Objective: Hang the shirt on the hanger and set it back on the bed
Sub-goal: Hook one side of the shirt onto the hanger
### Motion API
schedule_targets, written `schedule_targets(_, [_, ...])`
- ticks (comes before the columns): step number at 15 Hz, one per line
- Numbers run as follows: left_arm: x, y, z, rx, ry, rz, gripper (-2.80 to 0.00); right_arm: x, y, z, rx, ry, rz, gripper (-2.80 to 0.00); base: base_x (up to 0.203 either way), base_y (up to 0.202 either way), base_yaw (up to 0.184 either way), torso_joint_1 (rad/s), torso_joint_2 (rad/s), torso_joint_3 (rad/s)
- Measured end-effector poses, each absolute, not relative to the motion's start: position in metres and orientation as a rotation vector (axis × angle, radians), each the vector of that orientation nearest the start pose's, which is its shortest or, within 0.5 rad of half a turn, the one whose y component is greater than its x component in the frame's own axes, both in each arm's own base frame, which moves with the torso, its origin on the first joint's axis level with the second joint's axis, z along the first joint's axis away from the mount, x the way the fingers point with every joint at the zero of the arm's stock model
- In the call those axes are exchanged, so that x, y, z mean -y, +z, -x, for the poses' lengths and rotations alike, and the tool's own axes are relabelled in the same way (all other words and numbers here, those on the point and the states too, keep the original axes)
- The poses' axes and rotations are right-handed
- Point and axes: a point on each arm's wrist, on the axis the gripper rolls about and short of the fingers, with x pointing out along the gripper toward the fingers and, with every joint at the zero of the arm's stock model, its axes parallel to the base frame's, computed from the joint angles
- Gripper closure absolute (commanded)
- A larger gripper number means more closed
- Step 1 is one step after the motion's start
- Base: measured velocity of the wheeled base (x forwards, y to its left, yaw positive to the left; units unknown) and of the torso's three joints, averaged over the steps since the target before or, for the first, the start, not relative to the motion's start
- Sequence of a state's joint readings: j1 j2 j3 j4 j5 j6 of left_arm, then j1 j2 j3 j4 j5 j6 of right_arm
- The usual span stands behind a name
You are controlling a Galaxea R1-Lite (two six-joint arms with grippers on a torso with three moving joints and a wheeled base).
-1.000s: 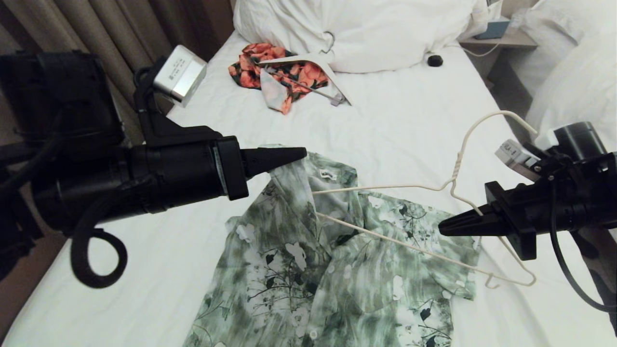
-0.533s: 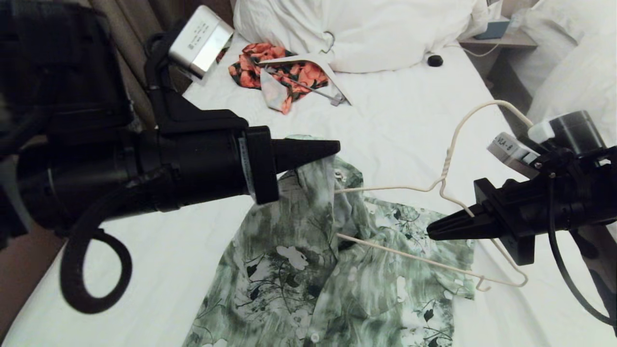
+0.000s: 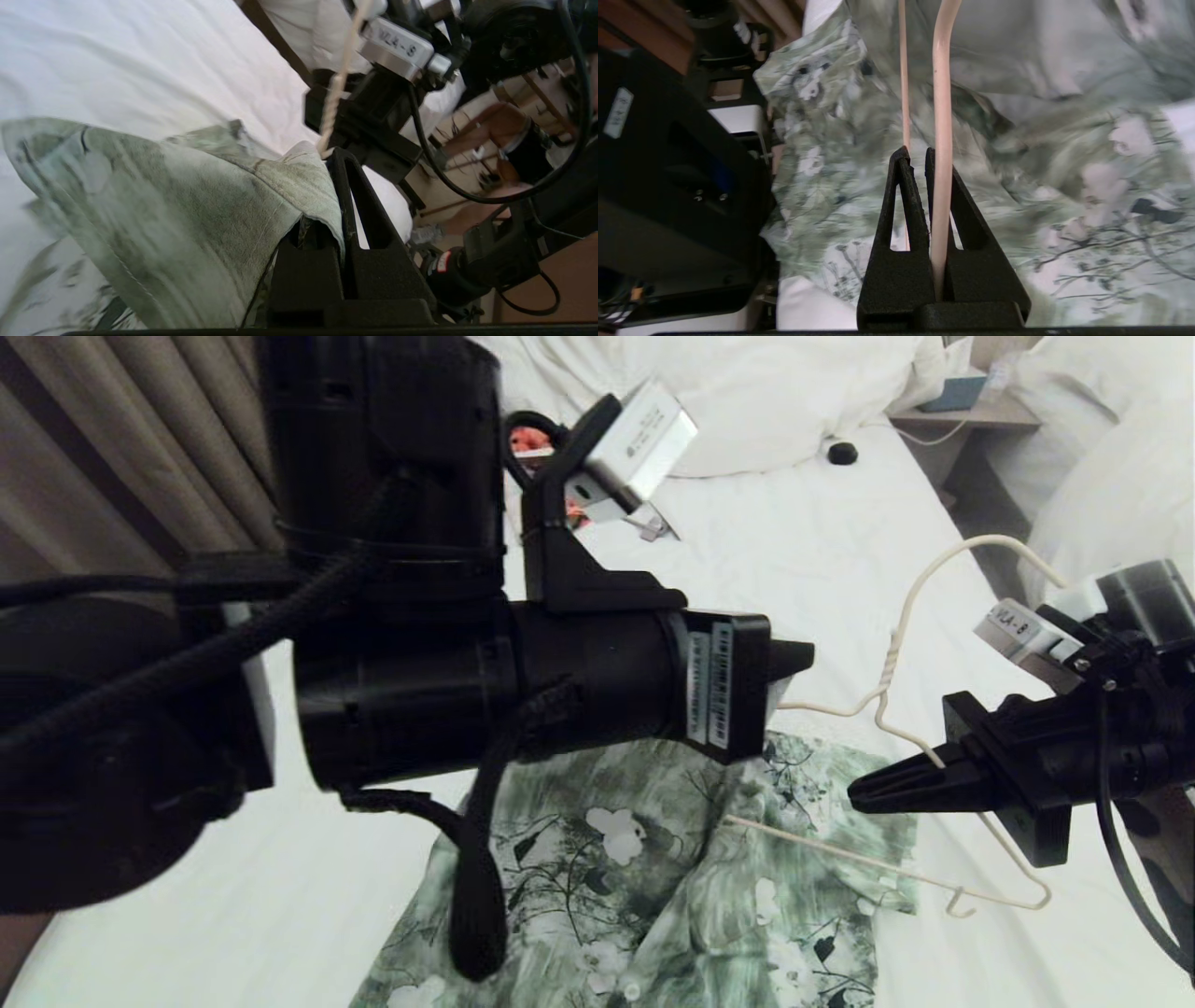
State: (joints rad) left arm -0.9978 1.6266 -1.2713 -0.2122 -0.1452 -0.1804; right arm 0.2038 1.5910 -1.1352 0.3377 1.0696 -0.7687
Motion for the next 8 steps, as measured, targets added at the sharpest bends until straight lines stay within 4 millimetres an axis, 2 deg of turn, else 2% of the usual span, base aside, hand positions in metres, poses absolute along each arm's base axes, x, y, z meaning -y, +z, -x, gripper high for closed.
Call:
schedule_targets(4, [0.295, 0.278, -0.158, -0.284, -1.150, 0.067, 0.00, -0.071, 0.222, -0.249, -0.264, 1.412, 0.264, 0.00, 0.000, 0.000, 0.000, 0.000, 0.00, 0.000])
schedule_targets(8, [0.315, 0.269, -0.141, -0.297, -1.160, 0.043, 0.00, -0.071, 0.218, -0.252, -0.218, 1.405, 0.287, 0.00, 0.000, 0.000, 0.000, 0.000, 0.00, 0.000])
